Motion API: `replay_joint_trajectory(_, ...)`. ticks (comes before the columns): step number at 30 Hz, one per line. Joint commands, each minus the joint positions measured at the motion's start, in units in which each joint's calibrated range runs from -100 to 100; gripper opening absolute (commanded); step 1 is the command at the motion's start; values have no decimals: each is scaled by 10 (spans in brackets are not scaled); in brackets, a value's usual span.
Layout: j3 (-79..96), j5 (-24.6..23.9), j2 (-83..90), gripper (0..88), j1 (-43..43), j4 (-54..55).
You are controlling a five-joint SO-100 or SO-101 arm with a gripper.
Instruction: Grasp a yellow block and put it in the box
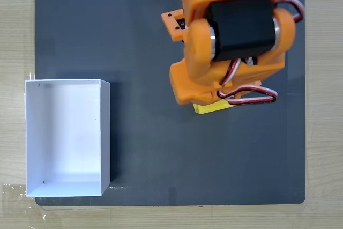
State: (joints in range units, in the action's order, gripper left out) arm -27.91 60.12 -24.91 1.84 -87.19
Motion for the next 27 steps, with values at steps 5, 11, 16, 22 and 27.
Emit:
replay_joint_trajectory(5,-26,3,-18,561,-1,7)
replay_joint_trajectory(11,-26,1,-41,560,-10,7)
replay_joint_trajectory(16,-25,0,-62,545,-18,14)
replay_joint_trajectory(22,-22,3,-78,429,-18,20)
replay_joint_trajectory(27,-26,3,-78,357,-18,20)
